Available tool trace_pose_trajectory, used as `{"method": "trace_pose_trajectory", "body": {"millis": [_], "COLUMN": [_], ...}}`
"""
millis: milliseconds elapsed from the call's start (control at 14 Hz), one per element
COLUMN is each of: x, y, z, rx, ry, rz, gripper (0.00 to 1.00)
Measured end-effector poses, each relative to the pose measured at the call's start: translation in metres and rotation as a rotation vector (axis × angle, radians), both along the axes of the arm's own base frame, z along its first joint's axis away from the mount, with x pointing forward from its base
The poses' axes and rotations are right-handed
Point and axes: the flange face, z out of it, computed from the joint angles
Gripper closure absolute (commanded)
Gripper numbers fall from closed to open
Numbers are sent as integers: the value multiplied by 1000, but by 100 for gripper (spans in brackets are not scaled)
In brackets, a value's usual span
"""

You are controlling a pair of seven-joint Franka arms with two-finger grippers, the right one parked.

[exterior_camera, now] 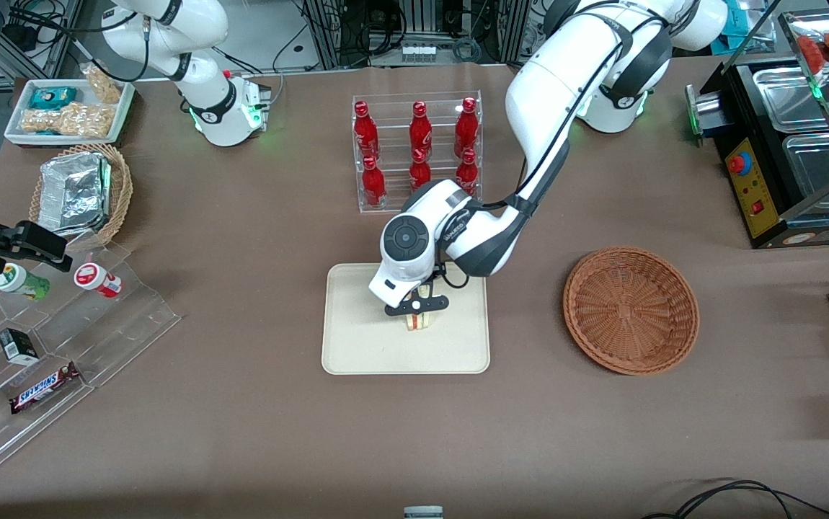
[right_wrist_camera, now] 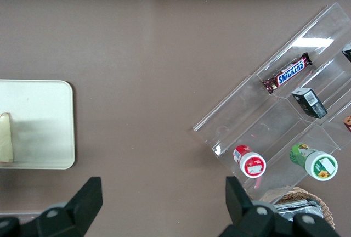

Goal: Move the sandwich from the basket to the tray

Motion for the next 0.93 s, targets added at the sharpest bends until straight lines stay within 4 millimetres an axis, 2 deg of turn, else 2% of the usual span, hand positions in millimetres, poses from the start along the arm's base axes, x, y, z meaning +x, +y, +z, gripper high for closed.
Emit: {"method": "trace_pose_trajectory", "body": {"millis": [143,214,357,500,643,786,929], "x": [4,8,22,36,39,36,36], "y": [0,6,39,94,160,231,304], "z": [18,36,92,165,231,280,315], "rx": [-1,16,67,81,97,123,121], "ry": [-10,-8,18,63,131,206,270], "rz": [25,44,82,93,64,55,52], "gripper": [0,0,0,0,0,0,0]}}
